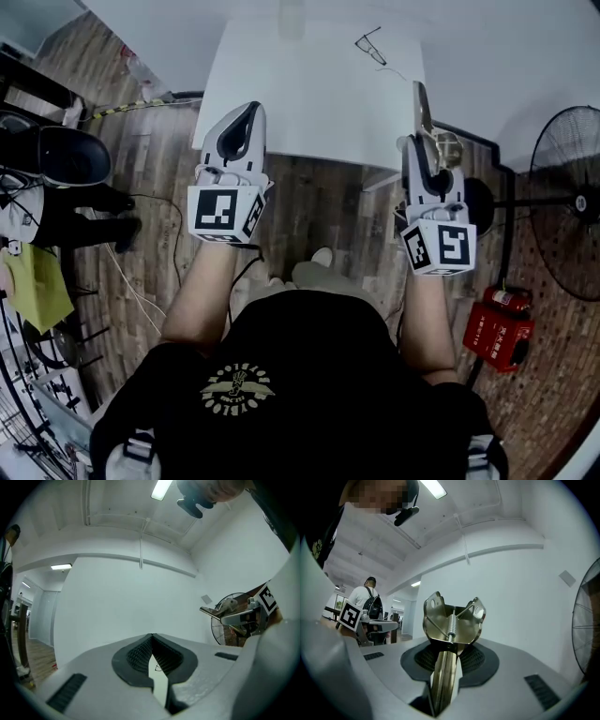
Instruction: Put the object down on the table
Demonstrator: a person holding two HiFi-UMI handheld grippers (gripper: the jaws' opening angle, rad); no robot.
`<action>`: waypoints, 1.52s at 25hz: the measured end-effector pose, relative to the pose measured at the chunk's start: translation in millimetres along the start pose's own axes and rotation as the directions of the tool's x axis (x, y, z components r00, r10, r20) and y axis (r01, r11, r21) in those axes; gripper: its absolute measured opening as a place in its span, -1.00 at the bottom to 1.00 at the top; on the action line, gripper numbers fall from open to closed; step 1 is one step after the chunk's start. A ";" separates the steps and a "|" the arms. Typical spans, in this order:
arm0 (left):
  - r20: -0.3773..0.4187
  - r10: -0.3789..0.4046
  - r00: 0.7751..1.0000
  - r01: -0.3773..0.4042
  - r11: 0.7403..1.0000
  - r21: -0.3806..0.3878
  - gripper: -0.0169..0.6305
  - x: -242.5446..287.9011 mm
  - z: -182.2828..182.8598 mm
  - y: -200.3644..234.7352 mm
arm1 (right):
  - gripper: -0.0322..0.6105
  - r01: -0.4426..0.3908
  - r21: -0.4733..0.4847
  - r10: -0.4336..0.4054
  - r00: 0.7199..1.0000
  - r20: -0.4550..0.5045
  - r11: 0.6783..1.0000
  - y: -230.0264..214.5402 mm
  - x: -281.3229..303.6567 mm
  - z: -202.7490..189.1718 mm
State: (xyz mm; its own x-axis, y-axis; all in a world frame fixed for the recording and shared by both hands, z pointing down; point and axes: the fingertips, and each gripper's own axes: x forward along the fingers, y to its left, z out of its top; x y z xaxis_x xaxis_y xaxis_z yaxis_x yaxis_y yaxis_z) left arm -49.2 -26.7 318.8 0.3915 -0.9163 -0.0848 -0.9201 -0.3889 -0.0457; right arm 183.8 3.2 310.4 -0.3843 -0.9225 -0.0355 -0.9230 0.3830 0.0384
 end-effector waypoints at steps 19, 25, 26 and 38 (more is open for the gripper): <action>0.011 0.022 1.000 -0.022 1.000 0.006 -0.93 54.7 13.1 -15.4 | -0.62 -0.059 0.005 0.059 0.998 0.037 0.998 -50.9 33.4 12.2; 0.014 -0.010 1.000 0.009 1.000 0.017 -0.93 73.3 11.9 -5.6 | -0.62 -0.028 -0.001 0.028 0.999 0.043 1.000 -54.0 48.9 14.6; 0.016 -0.010 1.000 0.010 1.000 0.019 -0.93 76.1 12.1 -3.6 | -0.62 -0.025 -0.002 0.025 0.999 0.041 1.000 -54.1 51.3 14.0; 0.025 -0.047 0.999 0.046 0.998 0.034 -0.93 128.0 9.9 39.7 | -0.62 0.017 0.005 -0.017 0.999 0.034 1.000 -53.7 117.2 12.0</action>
State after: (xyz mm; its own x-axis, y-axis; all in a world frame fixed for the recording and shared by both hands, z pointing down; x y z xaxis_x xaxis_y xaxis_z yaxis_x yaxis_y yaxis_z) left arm -35.5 -158.5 296.2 0.4340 -0.8944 -0.1079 -0.9005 -0.4268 -0.0836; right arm 188.0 -125.0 292.2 -0.3692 -0.9267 -0.0701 -0.9293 0.3678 0.0331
